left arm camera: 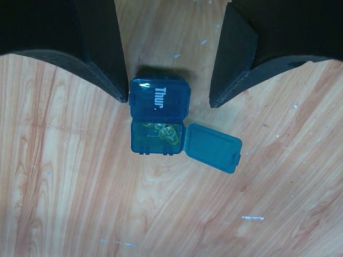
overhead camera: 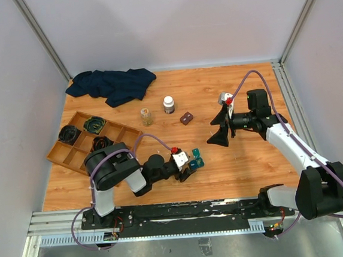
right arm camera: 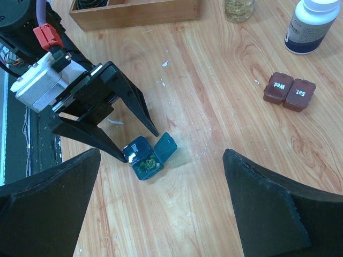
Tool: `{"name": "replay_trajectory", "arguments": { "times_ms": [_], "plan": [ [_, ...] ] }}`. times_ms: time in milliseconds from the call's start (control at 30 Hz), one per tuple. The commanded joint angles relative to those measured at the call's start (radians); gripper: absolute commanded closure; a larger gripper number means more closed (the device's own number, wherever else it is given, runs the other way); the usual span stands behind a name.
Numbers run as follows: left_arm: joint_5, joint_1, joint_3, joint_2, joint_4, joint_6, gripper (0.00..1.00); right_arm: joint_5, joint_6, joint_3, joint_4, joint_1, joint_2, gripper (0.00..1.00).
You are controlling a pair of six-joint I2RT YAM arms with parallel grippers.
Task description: Sort the pills into containers
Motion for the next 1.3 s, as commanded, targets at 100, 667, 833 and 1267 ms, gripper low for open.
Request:
{"name": "replay_trajectory", "arguments": {
  "times_ms": [100, 667, 833, 1267],
  "plan": [
    [-0.030, -0.010, 0.026, 0.033, 0.050, -0.015, 0.39, 0.013, 0.008, 0.027, -0.014, 0.011, -0.004, 0.01],
    [0.002, -0.011, 0.048, 0.057, 0.032, -0.026, 0.49, 0.033, 0.011, 0.029, -0.018, 0.025, 0.013, 0.01],
    [0.006, -0.011, 0.049, 0.058, 0.026, -0.025, 0.57, 0.042, 0.015, 0.029, -0.019, 0.028, 0.022, 0.01],
    [0.025, -0.012, 0.046, 0.050, 0.014, -0.009, 0.90, 0.244, 0.204, 0.081, -0.025, 0.077, 0.220, 0.25]
  ]
}}
